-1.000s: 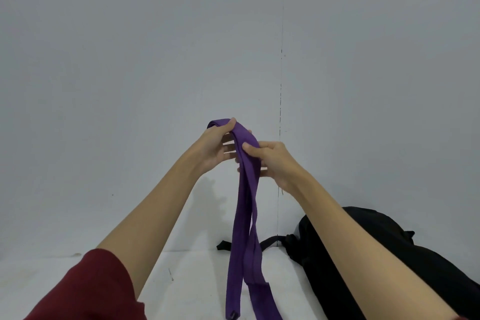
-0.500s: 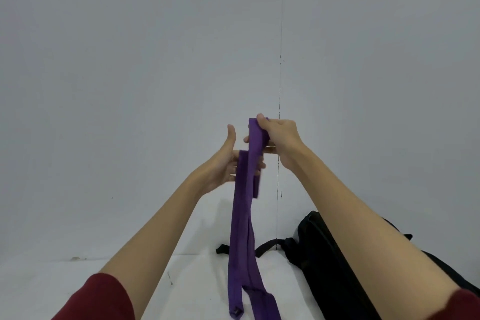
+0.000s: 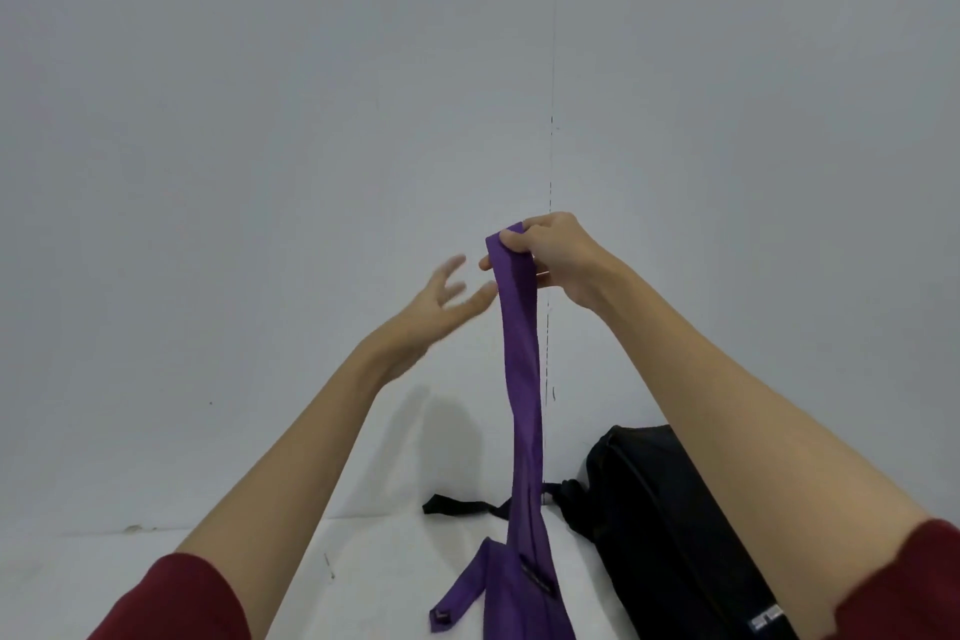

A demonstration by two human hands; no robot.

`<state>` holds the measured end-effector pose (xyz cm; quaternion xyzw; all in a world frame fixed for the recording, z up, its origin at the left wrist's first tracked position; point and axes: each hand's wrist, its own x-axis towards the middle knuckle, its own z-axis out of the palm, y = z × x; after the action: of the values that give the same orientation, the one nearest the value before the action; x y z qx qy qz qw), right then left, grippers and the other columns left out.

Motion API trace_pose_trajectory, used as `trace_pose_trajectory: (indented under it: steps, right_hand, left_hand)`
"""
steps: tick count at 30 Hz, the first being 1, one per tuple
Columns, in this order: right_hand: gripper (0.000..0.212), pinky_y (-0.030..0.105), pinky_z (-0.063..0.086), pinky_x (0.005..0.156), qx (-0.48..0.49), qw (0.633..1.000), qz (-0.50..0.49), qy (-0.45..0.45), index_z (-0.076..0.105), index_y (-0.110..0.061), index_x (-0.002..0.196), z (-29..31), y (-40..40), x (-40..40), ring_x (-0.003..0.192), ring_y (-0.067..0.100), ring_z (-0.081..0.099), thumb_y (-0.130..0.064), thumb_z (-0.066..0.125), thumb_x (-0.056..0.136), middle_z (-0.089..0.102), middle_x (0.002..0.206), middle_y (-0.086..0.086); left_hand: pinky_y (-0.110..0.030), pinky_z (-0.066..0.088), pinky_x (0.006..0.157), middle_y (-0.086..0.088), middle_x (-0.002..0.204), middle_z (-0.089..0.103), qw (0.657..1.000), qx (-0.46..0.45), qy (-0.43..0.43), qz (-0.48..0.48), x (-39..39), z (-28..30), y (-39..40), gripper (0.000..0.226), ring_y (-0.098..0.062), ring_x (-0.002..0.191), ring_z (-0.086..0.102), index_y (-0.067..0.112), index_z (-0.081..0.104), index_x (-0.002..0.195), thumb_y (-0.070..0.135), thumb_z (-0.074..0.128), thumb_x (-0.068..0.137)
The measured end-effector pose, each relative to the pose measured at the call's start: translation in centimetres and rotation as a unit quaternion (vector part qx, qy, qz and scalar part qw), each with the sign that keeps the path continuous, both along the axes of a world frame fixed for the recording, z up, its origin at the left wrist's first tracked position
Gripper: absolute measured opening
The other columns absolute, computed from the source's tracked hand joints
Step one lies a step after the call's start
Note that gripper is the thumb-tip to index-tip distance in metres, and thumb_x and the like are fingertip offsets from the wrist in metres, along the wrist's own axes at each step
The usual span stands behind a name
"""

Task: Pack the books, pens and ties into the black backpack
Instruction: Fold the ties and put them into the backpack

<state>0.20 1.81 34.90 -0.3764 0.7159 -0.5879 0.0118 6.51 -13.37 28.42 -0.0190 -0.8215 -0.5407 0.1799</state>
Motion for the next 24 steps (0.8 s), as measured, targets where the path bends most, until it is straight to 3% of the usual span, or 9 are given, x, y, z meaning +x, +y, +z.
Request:
trace_pose_trajectory:
  steps: [2, 4, 7, 10, 13, 17, 19, 21, 24]
  right_hand:
    - [0.014, 0.028, 0.054, 0.068, -0.007, 1.000, 0.008, -0.005, 0.064, -0.003, 0.095, -0.1, 0.0, 0.2, 0.068, 0.015, 0.065, -0.010, 0.052, 0.095, 0.073, 0.082, 0.007]
    - [0.012, 0.027, 0.053, 0.066, -0.017, 1.000, 0.011, -0.001, 0.065, -0.003, 0.096, 0.1, 0.0, 0.2, 0.068, 0.016, 0.065, -0.009, 0.054, 0.093, 0.071, 0.079, 0.006]
    - [0.015, 0.025, 0.055, 0.066, -0.006, 1.000, 0.030, 0.004, 0.064, -0.003, 0.103, 0.4, 0.5, 0.0, 0.070, 0.016, 0.062, -0.001, 0.056, 0.090, 0.067, 0.084, 0.006]
    - [0.020, 0.024, 0.057, 0.063, -0.012, 1.000, 0.027, -0.010, 0.062, 0.004, 0.105, 0.5, 0.7, -0.5, 0.071, 0.021, 0.063, 0.006, 0.058, 0.087, 0.065, 0.090, 0.014]
    - [0.007, 0.023, 0.055, 0.053, -0.055, 0.998, -0.033, -0.002, 0.061, 0.003, 0.080, 0.4, 0.5, -0.7, 0.068, 0.024, 0.062, 0.006, 0.068, 0.079, 0.061, 0.085, 0.018]
    - [0.029, 0.027, 0.056, 0.054, -0.072, 0.986, -0.124, 0.085, 0.055, -0.008, 0.055, -0.2, -0.1, -0.9, 0.059, 0.021, 0.059, -0.003, 0.079, 0.069, 0.059, 0.066, 0.009]
    - [0.028, 0.034, 0.055, 0.065, -0.114, 0.977, -0.151, 0.101, 0.057, -0.011, 0.060, -1.0, -0.2, -0.9, 0.064, 0.021, 0.060, -0.014, 0.083, 0.066, 0.059, 0.066, 0.004]
    - [0.031, 0.032, 0.051, 0.068, -0.138, 0.979, -0.137, 0.055, 0.060, -0.012, 0.079, -2.1, -0.1, -1.1, 0.072, 0.016, 0.058, -0.027, 0.085, 0.067, 0.061, 0.078, 0.001]
    - [0.033, 0.029, 0.051, 0.072, -0.012, 0.999, 0.002, -0.030, 0.065, -0.008, 0.103, -4.3, 0.5, -1.3, 0.083, 0.019, 0.061, -0.031, 0.073, 0.082, 0.068, 0.096, 0.004]
  left_hand:
    - [-0.035, 0.020, 0.105, 0.012, 0.147, 0.039, 0.998, 0.033, 0.023, -0.040, -0.3, 1.2, 0.0, 0.095, -0.007, 0.134, 0.036, 0.041, 0.019, 0.146, 0.057, 0.069, 0.067]
    - [-0.041, 0.022, 0.106, 0.014, 0.131, 0.056, 0.997, 0.037, 0.007, -0.066, -0.6, 2.0, 0.3, 0.079, -0.007, 0.124, 0.048, 0.035, 0.035, 0.142, 0.043, 0.071, 0.072]
    - [-0.038, 0.044, 0.099, 0.005, 0.111, 0.068, 0.995, 0.070, 0.014, -0.068, -0.8, 2.6, 0.7, 0.039, -0.015, 0.103, 0.064, 0.020, 0.061, 0.122, 0.022, 0.068, 0.084]
    - [-0.029, 0.056, 0.081, -0.003, 0.102, 0.071, 0.992, 0.106, 0.047, -0.047, -1.1, 2.7, 1.0, 0.023, -0.016, 0.090, 0.067, 0.010, 0.067, 0.110, 0.014, 0.064, 0.088]
    - [-0.025, 0.056, 0.074, -0.002, 0.093, 0.071, 0.989, 0.129, 0.062, -0.032, -1.4, 2.8, 1.4, 0.019, -0.013, 0.081, 0.068, 0.008, 0.066, 0.105, 0.015, 0.066, 0.087]
    - [-0.023, 0.058, 0.070, -0.007, 0.087, 0.070, 0.981, 0.164, 0.100, 0.010, -1.8, 2.7, 2.4, 0.019, -0.012, 0.070, 0.069, 0.001, 0.063, 0.106, 0.002, 0.063, 0.087]
    - [-0.020, 0.057, 0.067, -0.007, 0.085, 0.070, 0.976, 0.173, 0.130, 0.039, -1.8, 3.0, 2.8, 0.016, -0.011, 0.068, 0.069, 0.001, 0.063, 0.102, -0.001, 0.062, 0.087]
    - [-0.020, 0.057, 0.068, -0.007, 0.087, 0.069, 0.966, 0.198, 0.157, 0.050, -1.8, 3.6, 2.7, 0.017, -0.012, 0.072, 0.069, 0.001, 0.062, 0.104, -0.001, 0.062, 0.087]
    - [-0.020, 0.057, 0.071, -0.008, 0.089, 0.068, 0.955, 0.223, 0.188, 0.047, -1.5, 4.5, 2.5, 0.025, -0.014, 0.074, 0.068, -0.004, 0.057, 0.114, -0.003, 0.058, 0.089]
